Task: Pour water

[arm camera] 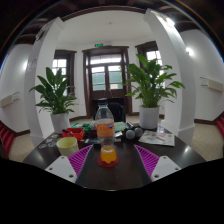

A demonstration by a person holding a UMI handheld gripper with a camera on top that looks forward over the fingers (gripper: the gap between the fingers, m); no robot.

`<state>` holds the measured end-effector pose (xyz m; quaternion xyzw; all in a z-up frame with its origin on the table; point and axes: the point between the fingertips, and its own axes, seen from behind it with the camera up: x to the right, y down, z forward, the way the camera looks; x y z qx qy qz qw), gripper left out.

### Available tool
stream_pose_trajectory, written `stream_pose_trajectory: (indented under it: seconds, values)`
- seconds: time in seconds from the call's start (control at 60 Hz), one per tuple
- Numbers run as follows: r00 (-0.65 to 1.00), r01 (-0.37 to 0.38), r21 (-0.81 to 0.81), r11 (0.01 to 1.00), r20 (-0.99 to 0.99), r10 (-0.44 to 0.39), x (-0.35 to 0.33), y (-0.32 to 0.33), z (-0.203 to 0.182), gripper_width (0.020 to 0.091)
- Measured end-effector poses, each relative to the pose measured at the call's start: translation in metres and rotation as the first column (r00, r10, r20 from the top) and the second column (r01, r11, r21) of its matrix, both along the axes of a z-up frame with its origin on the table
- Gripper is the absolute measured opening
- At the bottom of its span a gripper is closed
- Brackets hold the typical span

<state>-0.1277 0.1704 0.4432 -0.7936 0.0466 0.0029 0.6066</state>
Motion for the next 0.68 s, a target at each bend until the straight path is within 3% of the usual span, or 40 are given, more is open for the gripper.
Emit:
stream_pose_trajectory:
  seconds: [0.233,0.683]
  values:
    - [0.997,0.073,0.019,0.997,-0.001,-0.073,0.009,-0.054,0.040,0.0792]
    - [0.996,0.074,0.071,0.995,0.041,-0.077,-0.002,-0.091,0.091,0.0796]
